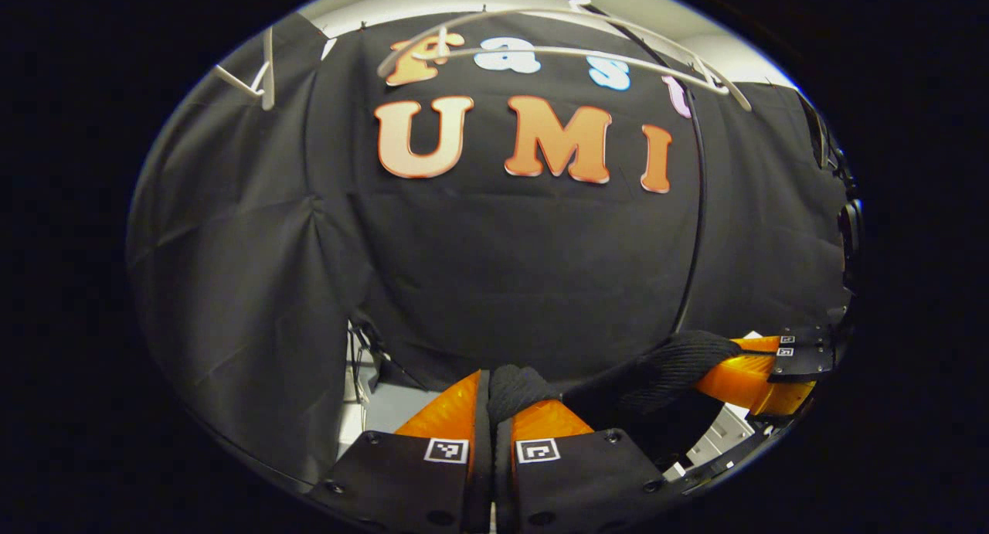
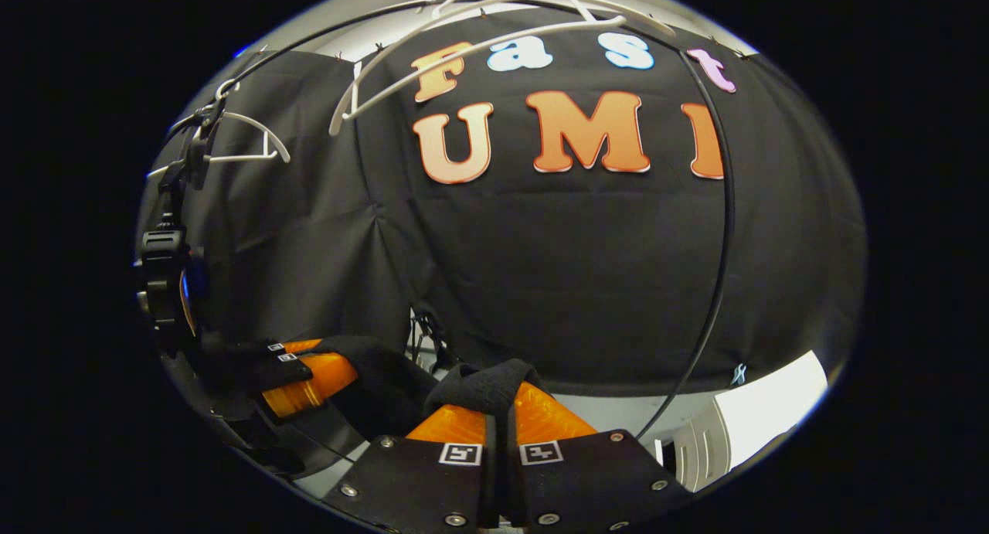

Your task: Grasp the clothes on the hanger with both hands and then place them into the laundry hamper below.

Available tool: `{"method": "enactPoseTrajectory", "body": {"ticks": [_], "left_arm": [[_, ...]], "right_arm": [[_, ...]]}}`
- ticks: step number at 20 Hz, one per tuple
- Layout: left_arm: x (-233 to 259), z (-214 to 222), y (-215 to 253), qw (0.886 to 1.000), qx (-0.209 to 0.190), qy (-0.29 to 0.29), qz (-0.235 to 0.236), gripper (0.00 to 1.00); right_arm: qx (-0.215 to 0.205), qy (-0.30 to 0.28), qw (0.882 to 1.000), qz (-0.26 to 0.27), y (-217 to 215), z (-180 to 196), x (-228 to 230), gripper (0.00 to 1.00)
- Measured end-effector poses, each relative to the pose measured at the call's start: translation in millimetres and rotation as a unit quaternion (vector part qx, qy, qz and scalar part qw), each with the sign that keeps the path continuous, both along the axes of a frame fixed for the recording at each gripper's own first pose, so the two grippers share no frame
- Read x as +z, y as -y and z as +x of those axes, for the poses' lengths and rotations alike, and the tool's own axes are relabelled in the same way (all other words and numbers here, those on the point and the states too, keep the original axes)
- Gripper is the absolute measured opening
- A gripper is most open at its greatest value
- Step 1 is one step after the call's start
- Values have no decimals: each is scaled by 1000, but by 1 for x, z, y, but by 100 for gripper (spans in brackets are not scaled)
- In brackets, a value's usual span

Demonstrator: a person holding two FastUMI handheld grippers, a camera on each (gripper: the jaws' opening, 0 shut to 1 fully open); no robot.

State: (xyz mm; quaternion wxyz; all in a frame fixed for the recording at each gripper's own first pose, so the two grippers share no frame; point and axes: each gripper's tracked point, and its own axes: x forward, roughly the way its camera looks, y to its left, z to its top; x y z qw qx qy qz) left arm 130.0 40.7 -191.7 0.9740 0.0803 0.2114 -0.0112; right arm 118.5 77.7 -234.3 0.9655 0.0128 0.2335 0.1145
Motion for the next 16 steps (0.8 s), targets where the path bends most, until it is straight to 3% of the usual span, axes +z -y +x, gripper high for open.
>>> {"method": "enactPoseTrajectory", "body": {"ticks": [6, 7, 12, 15, 16], "left_arm": [[-63, -17, -5, 994, 26, -107, -4, 15], [-68, -19, -8, 993, 31, -113, 2, 18], [-93, -31, -7, 989, 29, -145, -10, 53], [-87, -31, -9, 991, 37, -131, -2, 97], [-87, -31, -7, 991, 36, -129, -3, 96]], "right_arm": [[-11, -68, 997, -23, 12, -19, -55, 12], [-13, -77, 997, -21, 13, -23, -63, 1], [-7, -126, 991, -45, 18, -50, -104, 55], [-1, -133, 990, -44, 14, -54, -107, 74], [-1, -128, 991, -31, 11, -55, -102, 89]]}}
